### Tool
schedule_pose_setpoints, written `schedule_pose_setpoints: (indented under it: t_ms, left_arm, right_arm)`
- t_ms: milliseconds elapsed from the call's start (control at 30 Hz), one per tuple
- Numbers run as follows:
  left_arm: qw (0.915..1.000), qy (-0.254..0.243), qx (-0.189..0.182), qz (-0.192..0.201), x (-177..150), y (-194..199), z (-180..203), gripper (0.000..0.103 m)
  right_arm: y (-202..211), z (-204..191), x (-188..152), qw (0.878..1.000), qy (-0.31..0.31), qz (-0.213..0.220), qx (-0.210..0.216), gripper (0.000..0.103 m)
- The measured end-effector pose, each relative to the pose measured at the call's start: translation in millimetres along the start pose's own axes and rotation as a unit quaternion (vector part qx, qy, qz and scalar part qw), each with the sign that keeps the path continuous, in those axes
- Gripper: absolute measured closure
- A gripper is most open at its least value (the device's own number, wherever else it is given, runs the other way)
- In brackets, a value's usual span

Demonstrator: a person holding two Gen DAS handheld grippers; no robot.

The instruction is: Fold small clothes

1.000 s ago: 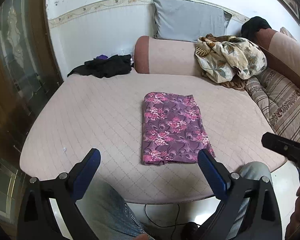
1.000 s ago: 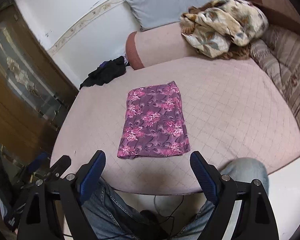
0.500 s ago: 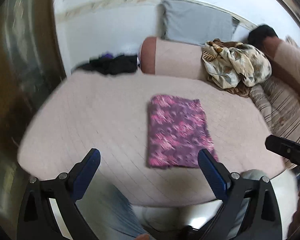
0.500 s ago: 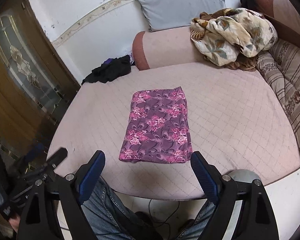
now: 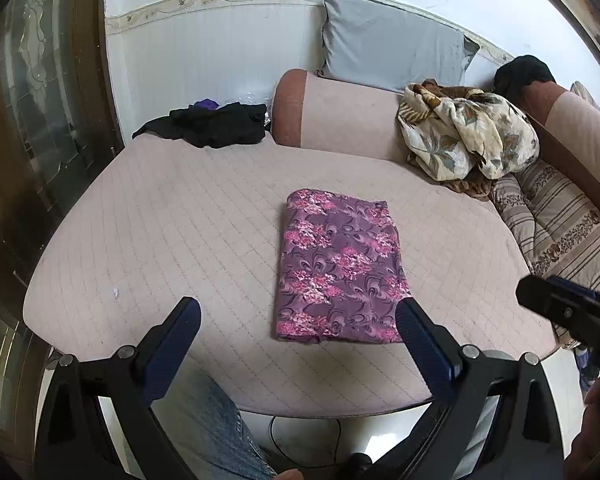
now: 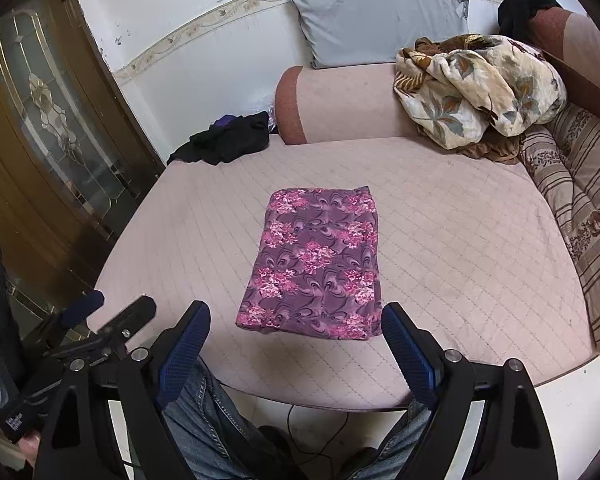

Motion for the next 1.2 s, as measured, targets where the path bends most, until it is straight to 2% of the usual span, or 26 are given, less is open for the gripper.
schedule_pose_setpoints:
  t_ms: [267, 1200]
  left_arm:
    - [0.9999, -0.012, 0.006, 0.007, 3.7, 1.1, 9.0, 0.006]
    - [0.9992, -0.038, 0.0, 0.008, 5.8, 4.4, 12.4, 0.006]
  right_arm:
    - [-1.1, 6.4, 9.9, 1.0, -0.006, 0.005, 0.0, 0.012]
    - [6.1, 10.2, 3.2, 1.0, -0.002, 0.002, -0.01, 0.012]
Point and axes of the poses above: each gripper's, at about its wrist camera, not at the fingertips, and y roughly against the way its jaws point, z to its right, x to its top, the point moved 9 cm from there along -y, roughly the way its jaws point, and after that the axes turned 10 degrees about z, right-handed, at the moved point
